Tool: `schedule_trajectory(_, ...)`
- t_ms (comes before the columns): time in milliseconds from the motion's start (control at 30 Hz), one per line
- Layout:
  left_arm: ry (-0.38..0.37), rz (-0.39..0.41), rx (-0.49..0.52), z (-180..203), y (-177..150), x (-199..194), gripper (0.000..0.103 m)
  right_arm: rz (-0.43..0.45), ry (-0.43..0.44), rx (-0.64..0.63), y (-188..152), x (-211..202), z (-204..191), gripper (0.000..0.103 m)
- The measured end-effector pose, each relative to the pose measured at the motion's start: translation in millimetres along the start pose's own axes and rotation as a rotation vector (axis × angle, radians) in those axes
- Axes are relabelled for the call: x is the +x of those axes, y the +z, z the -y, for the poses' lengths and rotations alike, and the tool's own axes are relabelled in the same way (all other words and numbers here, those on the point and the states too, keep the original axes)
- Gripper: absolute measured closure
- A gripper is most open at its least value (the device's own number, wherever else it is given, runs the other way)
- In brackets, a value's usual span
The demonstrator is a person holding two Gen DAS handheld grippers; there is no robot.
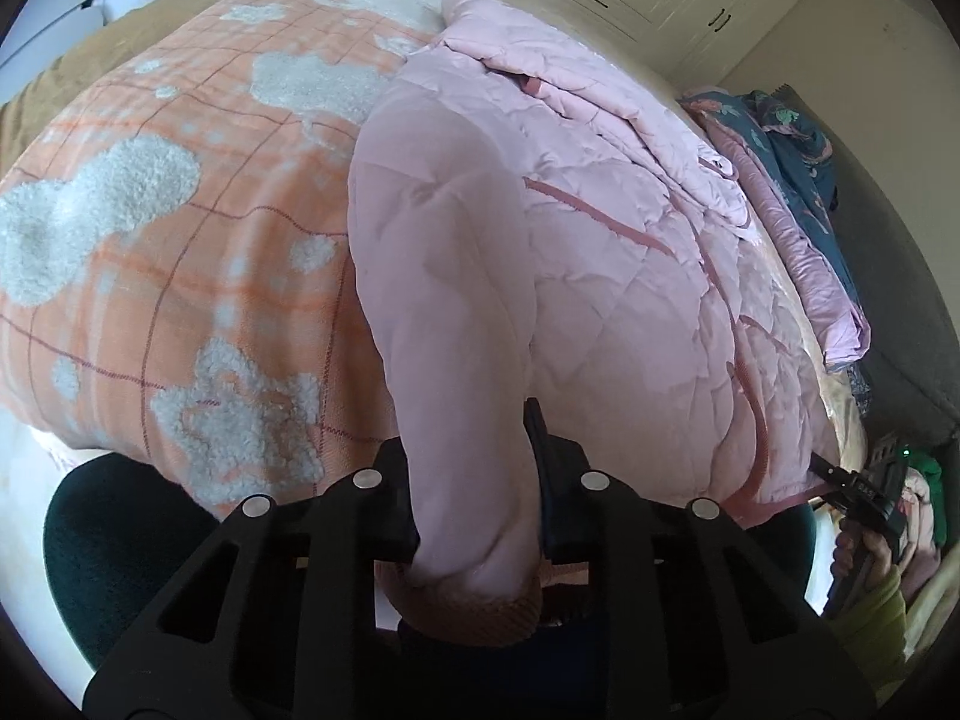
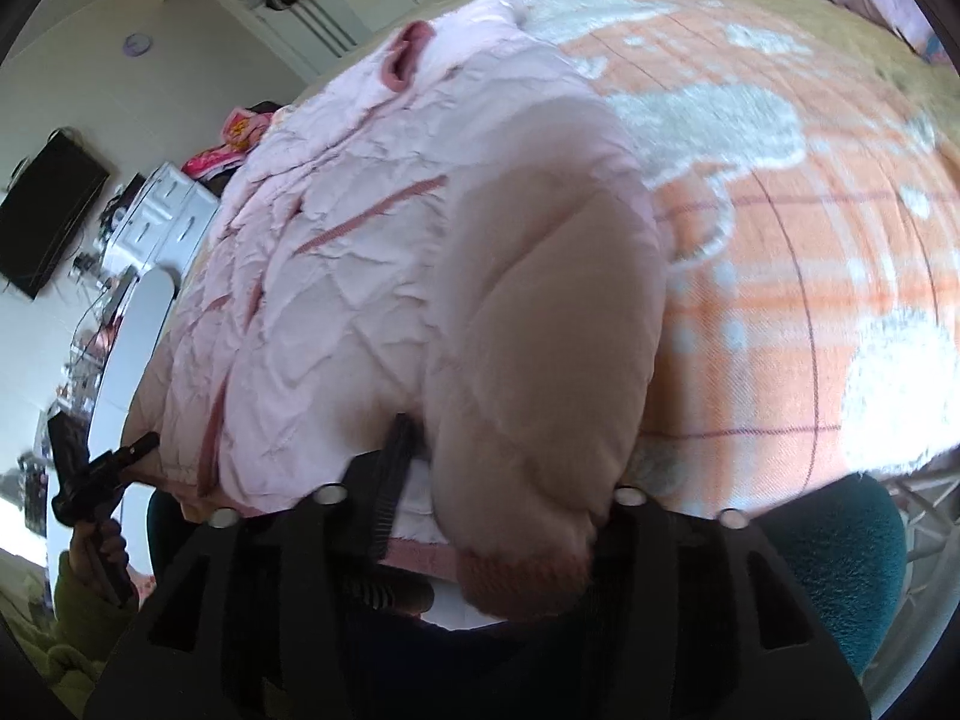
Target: Fold large clothes
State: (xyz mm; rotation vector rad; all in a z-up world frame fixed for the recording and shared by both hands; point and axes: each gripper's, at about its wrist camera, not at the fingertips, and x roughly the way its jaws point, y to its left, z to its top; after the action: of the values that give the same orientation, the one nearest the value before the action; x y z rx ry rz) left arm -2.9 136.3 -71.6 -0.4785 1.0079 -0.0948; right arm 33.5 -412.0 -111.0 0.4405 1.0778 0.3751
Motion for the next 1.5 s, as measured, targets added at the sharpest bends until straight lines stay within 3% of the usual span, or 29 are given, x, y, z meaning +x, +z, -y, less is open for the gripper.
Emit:
schedule_trajectory(200,0.008,-0.017,-0.009,-7,-10,4,0.071,0.000,0.052,0.014,-6,2,3,0.046)
schedule_trajectory(267,0.015,-0.009,0.019,-3,-11,5,0.070,0.009,0.033,-0.005,-6,2,-2,0.055)
schedule_trajectory(300,0.017,-0.006,0.023,-2,-10,5,0.070,0.022,0.041,-0.016,-5,0,-6,0.066)
schedule_trajectory(367,0.021,0.002,0.039,2,-8,4,0.084,0.062,0.037,-0.068,-2,-10,-19,0.076)
schedule_trajectory(433,0.016,0.019,0.060,8,-4,1,0.089,0.096,0.052,-0.090,2,-20,-27,0.081)
schedule_trajectory(1033,-0.048,0.216,0.150,55,53,-48,0.094,0.343,0.095,-0.227,66,-73,-88,0.085)
schedule_trajectory(1500,-0.034,0.318,0.214,89,91,-73,0.094,0.436,0.102,-0.266,108,-96,-110,0.088)
